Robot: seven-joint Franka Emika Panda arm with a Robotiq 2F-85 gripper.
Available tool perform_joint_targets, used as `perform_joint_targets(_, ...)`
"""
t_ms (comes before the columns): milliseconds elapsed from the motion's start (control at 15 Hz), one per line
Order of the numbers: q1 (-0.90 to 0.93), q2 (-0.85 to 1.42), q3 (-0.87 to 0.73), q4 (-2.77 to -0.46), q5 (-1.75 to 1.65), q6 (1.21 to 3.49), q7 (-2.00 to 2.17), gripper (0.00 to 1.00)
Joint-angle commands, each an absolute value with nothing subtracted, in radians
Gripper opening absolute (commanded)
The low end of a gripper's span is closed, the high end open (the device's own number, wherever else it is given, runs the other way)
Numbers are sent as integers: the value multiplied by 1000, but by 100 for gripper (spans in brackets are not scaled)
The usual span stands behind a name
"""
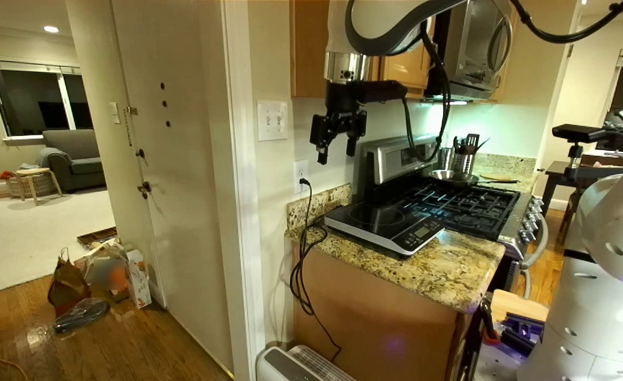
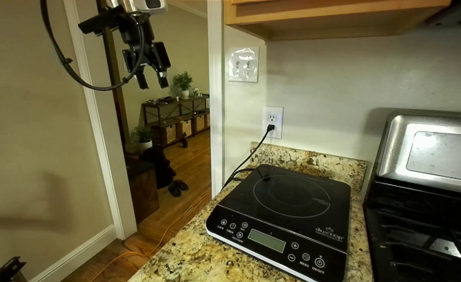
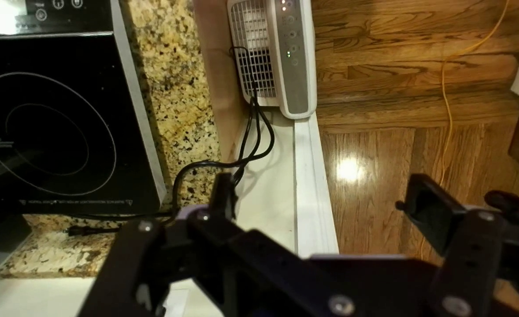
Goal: Turn off the left switch
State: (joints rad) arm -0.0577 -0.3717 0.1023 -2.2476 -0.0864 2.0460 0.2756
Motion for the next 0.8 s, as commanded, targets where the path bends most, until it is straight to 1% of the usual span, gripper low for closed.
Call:
perform_joint_targets(0,-68,-317,77,-2211,-25,2068,401,100)
perform_joint_targets(333,-85,-252,39,-2170,76,2154,519,100)
perform_joint_targets(733,-80,-82,34,-2060,106,2399,695,100)
